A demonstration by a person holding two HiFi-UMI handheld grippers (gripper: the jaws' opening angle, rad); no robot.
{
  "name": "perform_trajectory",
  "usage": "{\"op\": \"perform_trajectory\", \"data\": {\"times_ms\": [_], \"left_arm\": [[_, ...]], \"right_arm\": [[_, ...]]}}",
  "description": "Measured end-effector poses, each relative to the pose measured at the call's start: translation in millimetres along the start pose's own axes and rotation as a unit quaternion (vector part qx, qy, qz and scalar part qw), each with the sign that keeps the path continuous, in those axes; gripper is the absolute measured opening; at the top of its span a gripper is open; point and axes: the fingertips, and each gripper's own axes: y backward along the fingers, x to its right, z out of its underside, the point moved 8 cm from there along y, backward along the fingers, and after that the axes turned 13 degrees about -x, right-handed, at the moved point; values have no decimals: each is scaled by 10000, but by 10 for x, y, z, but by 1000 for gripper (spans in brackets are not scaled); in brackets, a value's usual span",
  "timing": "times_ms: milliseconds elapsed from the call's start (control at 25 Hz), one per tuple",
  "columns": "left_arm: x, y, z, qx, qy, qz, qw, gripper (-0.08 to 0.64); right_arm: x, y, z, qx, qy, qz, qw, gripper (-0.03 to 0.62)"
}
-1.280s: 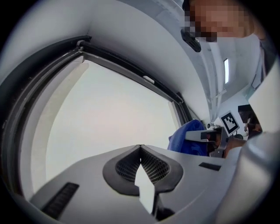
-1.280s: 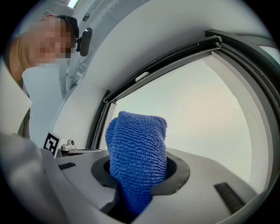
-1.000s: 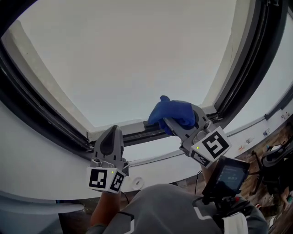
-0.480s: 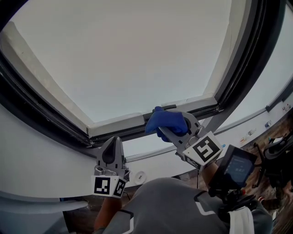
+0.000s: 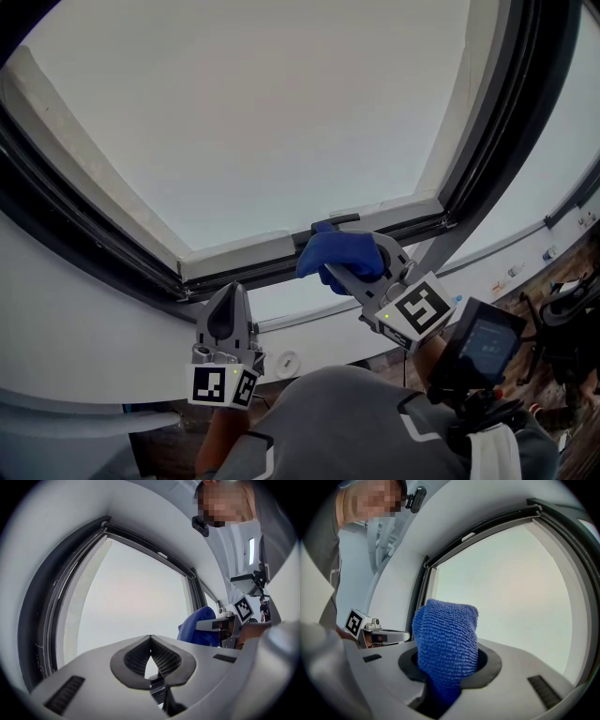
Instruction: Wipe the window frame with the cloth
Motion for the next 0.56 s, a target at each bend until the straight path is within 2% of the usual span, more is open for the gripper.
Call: {"op": "perform_trajectory", "data": {"times_ms": [120,560], "left_arm": [[16,-1,-11,-46,-179,-44,9998,9],[40,41,7,-213,-323,-284,9988,9]], "right_arm": [[-3,1,13,-53,-48,24,10000,133],[22,33,-12,3,-64,50,10000,133]]}}
